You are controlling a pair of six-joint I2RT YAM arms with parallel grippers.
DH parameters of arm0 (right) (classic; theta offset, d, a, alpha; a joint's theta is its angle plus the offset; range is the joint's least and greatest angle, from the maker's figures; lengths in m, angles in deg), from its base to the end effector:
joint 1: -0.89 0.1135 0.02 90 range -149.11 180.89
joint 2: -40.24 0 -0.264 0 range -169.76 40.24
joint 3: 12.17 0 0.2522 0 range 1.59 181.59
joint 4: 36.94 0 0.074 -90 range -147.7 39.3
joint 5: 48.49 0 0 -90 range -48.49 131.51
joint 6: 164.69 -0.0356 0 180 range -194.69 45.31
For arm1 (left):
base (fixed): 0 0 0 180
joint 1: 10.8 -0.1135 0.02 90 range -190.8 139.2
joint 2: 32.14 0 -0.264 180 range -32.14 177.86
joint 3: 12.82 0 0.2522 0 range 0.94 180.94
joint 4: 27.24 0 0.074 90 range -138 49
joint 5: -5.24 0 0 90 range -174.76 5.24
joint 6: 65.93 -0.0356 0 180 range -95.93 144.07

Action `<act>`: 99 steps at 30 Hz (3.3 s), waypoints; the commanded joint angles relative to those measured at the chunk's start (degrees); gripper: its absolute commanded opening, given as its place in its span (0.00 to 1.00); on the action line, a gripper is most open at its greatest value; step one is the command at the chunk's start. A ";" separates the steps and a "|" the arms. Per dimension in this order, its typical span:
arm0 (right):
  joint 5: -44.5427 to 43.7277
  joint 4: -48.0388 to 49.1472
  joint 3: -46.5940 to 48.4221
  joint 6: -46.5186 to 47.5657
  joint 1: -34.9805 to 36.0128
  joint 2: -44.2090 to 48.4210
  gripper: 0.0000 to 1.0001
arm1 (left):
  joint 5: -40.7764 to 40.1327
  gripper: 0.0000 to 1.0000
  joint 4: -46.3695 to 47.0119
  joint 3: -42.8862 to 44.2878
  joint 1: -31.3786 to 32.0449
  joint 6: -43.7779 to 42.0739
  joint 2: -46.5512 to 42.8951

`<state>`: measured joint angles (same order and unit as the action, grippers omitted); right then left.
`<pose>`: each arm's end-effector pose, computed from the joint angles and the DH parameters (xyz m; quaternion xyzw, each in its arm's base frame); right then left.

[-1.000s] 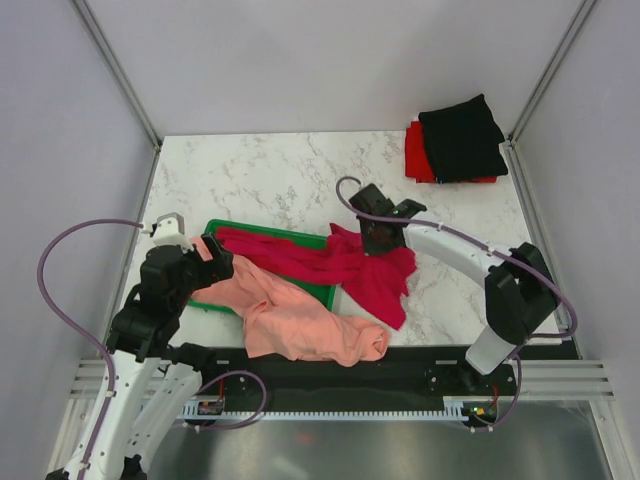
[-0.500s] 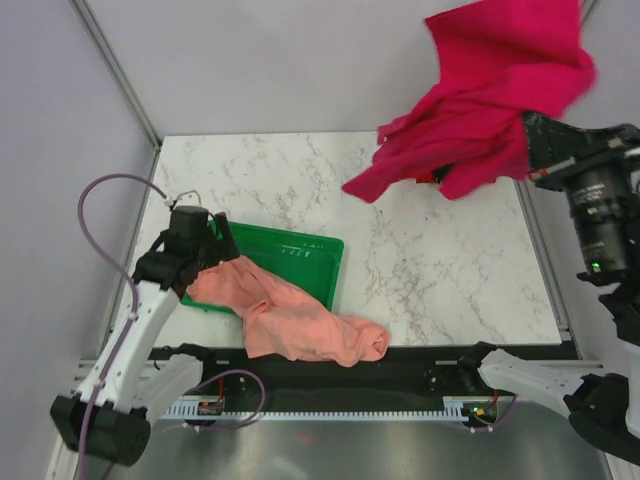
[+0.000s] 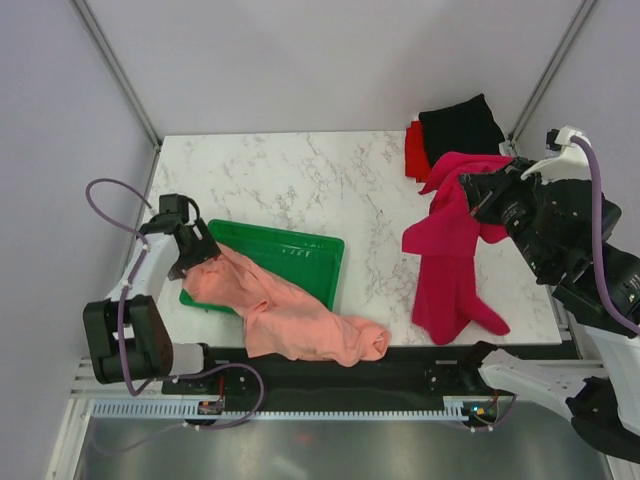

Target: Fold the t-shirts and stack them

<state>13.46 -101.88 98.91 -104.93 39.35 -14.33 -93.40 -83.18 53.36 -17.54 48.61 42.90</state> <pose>0.0969 0.0556 0.5235 0.1052 0.7441 0.2061 0.6268 0.2452 0.0344 0.2309 -0.2782 0.9327 0.0390 0.2263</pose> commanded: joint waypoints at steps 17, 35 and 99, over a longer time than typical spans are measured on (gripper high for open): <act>-1.90 3.37 -4.94 -2.37 0.13 5.43 0.00 | 22.95 0.02 5.61 -6.61 -26.54 4.28 9.43; 8.28 2.05 -4.33 -2.46 0.13 -0.28 0.00 | 35.88 1.00 3.15 -16.67 -58.38 19.15 -10.70; 29.25 6.89 39.72 -8.96 -0.83 -29.92 0.00 | 17.61 0.89 6.05 7.42 -11.45 10.45 -9.21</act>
<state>48.80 -97.53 133.44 -111.74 39.32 -48.93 -76.79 -76.69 58.78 -29.13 61.90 37.42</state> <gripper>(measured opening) 0.031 0.894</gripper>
